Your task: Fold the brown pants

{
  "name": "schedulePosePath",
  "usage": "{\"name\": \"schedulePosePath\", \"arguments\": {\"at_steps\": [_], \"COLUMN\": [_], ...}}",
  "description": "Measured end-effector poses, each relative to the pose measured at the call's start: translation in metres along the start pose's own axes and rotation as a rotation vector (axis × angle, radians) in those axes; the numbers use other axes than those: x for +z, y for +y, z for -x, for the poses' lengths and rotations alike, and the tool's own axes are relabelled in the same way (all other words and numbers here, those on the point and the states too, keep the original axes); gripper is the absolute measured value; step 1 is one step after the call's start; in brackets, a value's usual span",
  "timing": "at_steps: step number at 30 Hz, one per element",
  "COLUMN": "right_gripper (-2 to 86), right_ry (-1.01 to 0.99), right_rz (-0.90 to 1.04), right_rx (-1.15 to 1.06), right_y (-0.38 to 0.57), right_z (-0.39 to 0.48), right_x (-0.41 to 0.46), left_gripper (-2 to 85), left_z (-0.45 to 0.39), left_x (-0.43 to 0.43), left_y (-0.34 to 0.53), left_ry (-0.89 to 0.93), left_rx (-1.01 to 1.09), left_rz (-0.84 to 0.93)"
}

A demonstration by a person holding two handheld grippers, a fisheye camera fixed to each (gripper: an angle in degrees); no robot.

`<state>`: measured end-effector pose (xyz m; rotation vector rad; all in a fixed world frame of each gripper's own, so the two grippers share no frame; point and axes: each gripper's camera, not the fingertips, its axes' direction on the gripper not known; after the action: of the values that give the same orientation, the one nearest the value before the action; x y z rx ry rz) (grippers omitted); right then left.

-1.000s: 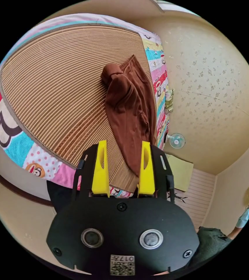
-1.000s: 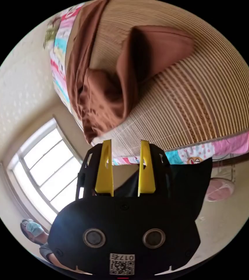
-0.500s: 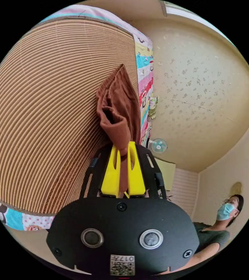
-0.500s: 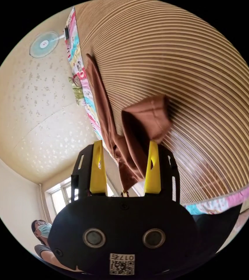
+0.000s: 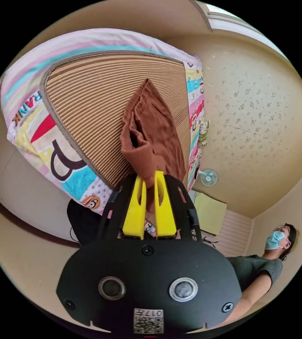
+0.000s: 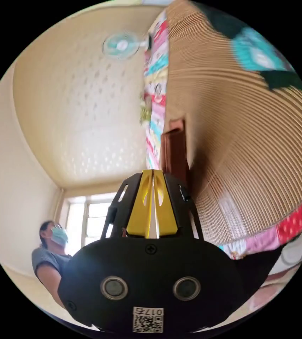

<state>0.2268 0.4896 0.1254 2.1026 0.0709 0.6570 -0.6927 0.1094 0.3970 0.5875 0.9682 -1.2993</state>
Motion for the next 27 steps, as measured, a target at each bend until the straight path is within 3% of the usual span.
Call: {"name": "schedulePosePath", "arguments": {"at_steps": [2, 5, 7, 11, 19, 23, 27], "right_gripper": [0.8, 1.9, 3.8, 12.8, 13.4, 4.2, 1.9], "right_ry": [0.054, 0.120, 0.110, 0.101, 0.280, 0.370, 0.183], "right_rz": [-0.156, -0.213, -0.205, -0.134, 0.007, 0.223, 0.338], "right_rx": [0.189, 0.371, 0.380, 0.432, 0.278, 0.274, 0.029], "right_y": [0.031, 0.065, 0.072, 0.056, -0.044, -0.089, -0.090], "right_z": [-0.040, -0.076, -0.086, -0.105, -0.078, -0.059, -0.009], "right_x": [-0.061, -0.086, -0.078, -0.028, 0.040, 0.064, 0.054], "left_gripper": [4.5, 6.2, 10.4, 14.0, 13.9, 11.3, 4.4], "left_z": [0.026, 0.063, 0.082, 0.098, 0.090, 0.095, 0.083], "left_x": [0.003, 0.005, -0.001, 0.012, 0.037, 0.032, 0.025], "left_y": [0.016, 0.047, 0.073, 0.086, 0.061, 0.052, 0.049], "left_ry": [-0.012, 0.010, 0.099, 0.203, 0.104, 0.111, 0.128], "left_rx": [-0.085, -0.254, -0.356, -0.416, -0.400, -0.387, -0.268], "left_rz": [-0.009, -0.119, -0.295, -0.353, -0.235, -0.196, -0.127]}}
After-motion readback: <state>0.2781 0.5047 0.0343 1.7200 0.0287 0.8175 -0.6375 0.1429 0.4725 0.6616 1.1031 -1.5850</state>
